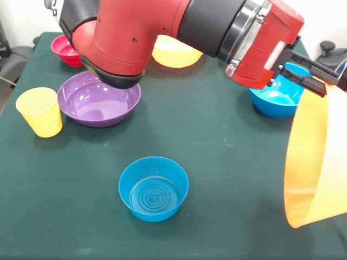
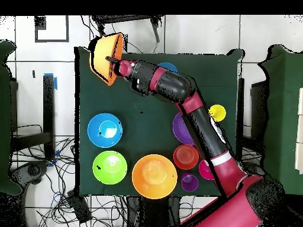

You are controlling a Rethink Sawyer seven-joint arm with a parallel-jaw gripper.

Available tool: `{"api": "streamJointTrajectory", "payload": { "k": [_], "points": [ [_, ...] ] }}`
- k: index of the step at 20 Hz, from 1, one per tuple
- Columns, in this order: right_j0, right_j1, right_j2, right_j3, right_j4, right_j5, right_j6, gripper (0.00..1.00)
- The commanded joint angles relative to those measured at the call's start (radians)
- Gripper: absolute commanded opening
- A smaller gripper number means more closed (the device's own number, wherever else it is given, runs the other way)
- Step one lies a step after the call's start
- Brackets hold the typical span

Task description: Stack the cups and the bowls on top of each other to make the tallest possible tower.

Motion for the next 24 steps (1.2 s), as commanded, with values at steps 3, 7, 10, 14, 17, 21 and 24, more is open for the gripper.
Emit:
{"api": "streamJointTrajectory", "payload": {
  "k": [3,7,10,14,17,21,24],
  "points": [
    [0.002,0.035,-0.12,-0.01,-0.004,0.043,-0.187,0.0],
    [-0.006,0.067,-0.129,0.003,-0.008,0.03,-0.188,0.0],
    [-0.008,0.09,-0.132,0.015,-0.015,0.011,-0.184,0.0],
    [-0.009,0.103,-0.139,0.027,-0.031,-0.013,-0.172,0.0],
    [-0.015,0.122,-0.148,0.033,-0.039,-0.021,-0.179,0.0],
    [-0.029,0.135,-0.16,0.035,-0.049,-0.019,-0.203,0.0],
    [-0.039,0.143,-0.17,0.038,-0.061,-0.026,-0.211,0.0]
  ]
}}
